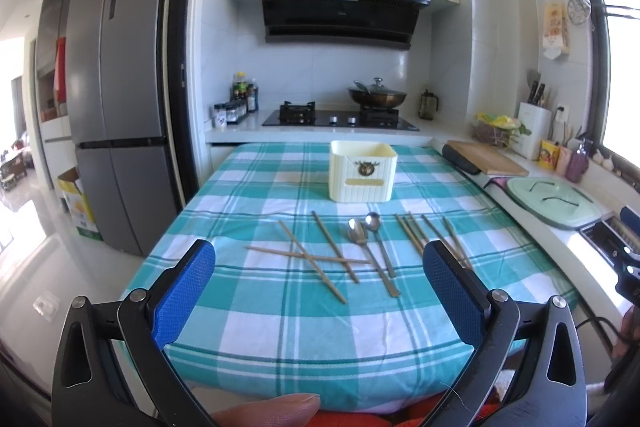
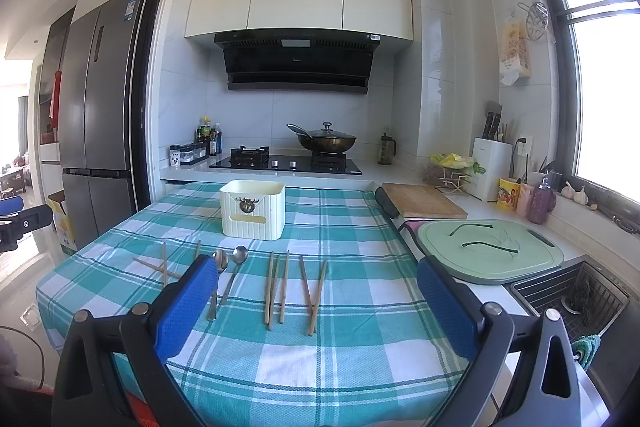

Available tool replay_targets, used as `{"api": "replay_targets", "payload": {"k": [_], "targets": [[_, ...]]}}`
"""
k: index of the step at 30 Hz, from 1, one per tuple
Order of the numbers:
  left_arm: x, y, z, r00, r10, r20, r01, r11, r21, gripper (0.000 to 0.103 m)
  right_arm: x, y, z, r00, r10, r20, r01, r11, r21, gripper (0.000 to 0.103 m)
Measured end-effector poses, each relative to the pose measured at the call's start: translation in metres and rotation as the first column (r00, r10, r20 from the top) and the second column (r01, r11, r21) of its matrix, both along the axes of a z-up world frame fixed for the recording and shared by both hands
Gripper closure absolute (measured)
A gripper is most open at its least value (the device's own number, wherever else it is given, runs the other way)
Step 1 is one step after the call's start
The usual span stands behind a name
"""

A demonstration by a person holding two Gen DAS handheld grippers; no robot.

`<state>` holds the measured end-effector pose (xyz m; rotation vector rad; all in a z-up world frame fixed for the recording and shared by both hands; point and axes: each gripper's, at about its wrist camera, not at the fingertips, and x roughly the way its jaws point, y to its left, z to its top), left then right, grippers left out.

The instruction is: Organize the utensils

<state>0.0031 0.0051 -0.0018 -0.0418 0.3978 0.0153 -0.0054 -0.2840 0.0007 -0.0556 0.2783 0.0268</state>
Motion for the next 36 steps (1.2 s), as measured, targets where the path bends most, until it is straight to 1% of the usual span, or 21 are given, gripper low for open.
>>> {"api": "replay_targets", "payload": {"k": [13,36], "targets": [[-0.0006,0.0,-0.0049,1.0,0.009,-0.007,-0.009,1.0,-0.005,0.0,-0.0004,-0.0004,-0.0008,1.0,0.001,-0.002,-0.001,1.0,0.002,0.001],[0.0056,-0.0017,-0.0006,0.999,0.025,-0.029,-0.025,1.0,-0.001,0.0,0.0009,-0.0036,-0.0035,1.0,-0.004,-0.004,0.004,1.0,0.013,0.001]]}}
